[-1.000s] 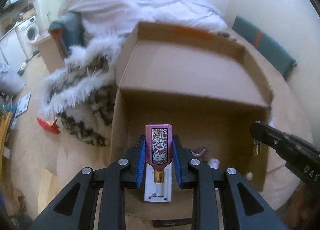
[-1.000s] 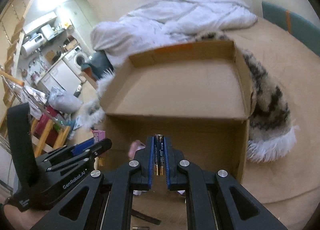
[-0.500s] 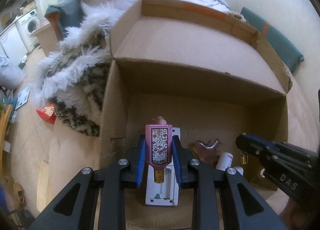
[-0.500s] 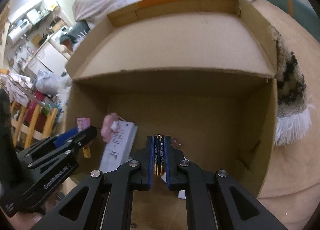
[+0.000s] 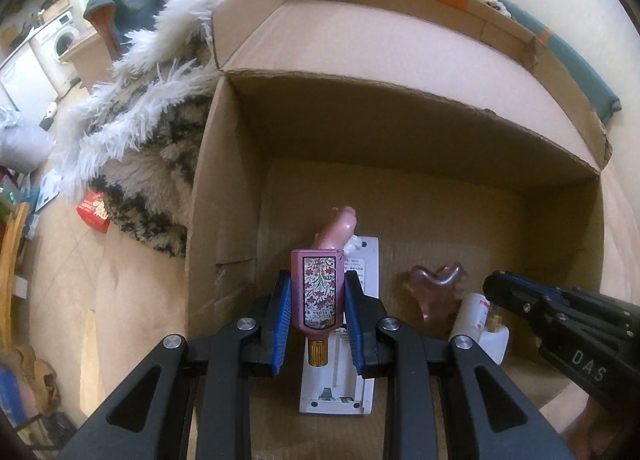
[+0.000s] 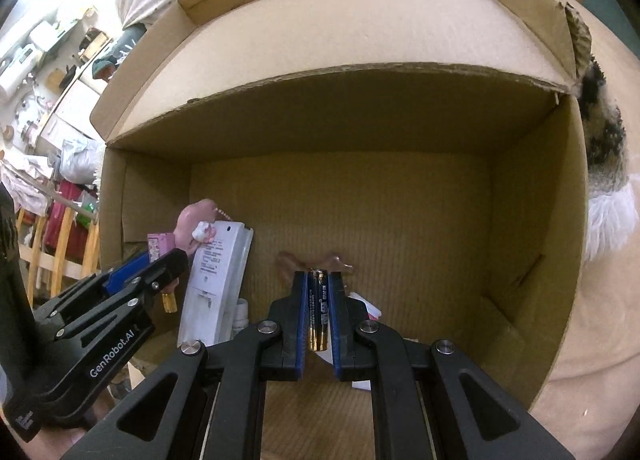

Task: Organize rigid objects
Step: 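Carry the pink bottle and battery into the box and open both tools, then withdraw both tools from the box toward the remaining items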

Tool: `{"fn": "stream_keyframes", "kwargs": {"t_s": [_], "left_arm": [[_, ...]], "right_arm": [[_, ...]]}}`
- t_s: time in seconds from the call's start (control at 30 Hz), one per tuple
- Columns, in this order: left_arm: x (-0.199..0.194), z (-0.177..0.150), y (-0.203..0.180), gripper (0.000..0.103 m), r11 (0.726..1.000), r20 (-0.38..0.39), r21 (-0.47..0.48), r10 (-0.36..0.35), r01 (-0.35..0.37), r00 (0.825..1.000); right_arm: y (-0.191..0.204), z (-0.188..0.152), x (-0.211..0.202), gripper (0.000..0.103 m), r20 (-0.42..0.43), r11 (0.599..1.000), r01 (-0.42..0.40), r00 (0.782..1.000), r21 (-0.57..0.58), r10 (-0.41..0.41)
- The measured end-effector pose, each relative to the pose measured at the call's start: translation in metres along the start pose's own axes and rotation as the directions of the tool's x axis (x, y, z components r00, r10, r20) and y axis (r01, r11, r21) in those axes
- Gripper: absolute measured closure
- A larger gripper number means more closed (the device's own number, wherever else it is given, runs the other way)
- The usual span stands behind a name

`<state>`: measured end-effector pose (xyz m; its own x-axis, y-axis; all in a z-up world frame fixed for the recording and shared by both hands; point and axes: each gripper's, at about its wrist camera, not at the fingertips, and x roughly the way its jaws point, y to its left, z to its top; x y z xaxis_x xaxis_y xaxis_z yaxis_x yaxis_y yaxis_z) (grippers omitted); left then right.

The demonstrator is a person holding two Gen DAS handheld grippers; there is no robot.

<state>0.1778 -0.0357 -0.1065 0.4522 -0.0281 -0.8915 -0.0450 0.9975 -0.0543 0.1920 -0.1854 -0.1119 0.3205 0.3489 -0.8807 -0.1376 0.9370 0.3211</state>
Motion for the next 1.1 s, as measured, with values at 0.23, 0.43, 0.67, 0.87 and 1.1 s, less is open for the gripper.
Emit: {"fn": "stream_keyframes", "kwargs": {"t_s": [0.23,0.43,0.67,0.87,1.1], "left_arm": [[-0.001,0.0,0.0,0.08,1.0,0.0,-0.004,0.008,-0.008,1.0],[-0.007,0.0,-0.003,0.063,0.999,0.015,0.023,0.023,-0.023,1.0],[-0.02,0.005,-0.005,0.038,0.999,0.064,0.036,0.032,-0.034,0.997],[-0.02,0.005,-0.004,0.037,0.999,0.049,0.022,0.022,-0.023,0.999],[-0.025,0.006,0.0,0.037,1.0,0.062,0.012,0.016,-0.017,0.998]], "right_arm": [[-0.001,0.002,-0.004,0.092,0.023,1.0,-0.005,1.0,0.003,0.005],[-0.004,0.0,-0.015,0.091,0.063,1.0,-0.025,0.998,0.011,0.024],[-0.003,0.003,-0.029,0.029,0.124,0.998,-0.055,0.991,0.013,0.053],[-0.007,0.008,-0.033,0.023,0.142,0.996,-0.079,0.987,0.032,0.074],[-0.003,0.007,-0.033,0.022,0.134,0.997,-0.076,0.988,0.027,0.072]]}}
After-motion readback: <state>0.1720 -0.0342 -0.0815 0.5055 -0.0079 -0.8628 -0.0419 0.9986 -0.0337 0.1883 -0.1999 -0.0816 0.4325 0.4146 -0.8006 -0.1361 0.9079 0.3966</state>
